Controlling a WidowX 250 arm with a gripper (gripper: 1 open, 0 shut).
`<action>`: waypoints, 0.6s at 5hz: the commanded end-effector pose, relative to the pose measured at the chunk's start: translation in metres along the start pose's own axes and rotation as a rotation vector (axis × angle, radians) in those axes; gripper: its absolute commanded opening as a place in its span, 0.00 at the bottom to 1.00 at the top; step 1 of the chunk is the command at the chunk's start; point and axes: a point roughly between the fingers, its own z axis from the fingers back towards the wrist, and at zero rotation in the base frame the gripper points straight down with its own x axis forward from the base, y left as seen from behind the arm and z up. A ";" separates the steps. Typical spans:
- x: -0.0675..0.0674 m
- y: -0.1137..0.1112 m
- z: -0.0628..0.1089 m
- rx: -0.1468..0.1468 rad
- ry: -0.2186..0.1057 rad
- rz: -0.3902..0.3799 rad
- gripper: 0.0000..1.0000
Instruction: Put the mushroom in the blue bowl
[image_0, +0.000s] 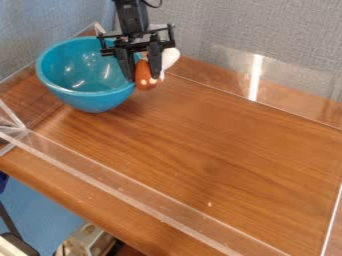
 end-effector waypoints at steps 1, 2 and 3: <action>0.011 0.051 0.019 0.017 -0.060 0.161 0.00; 0.011 0.056 0.020 0.019 -0.058 0.195 0.00; 0.010 0.060 0.020 0.021 -0.057 0.229 0.00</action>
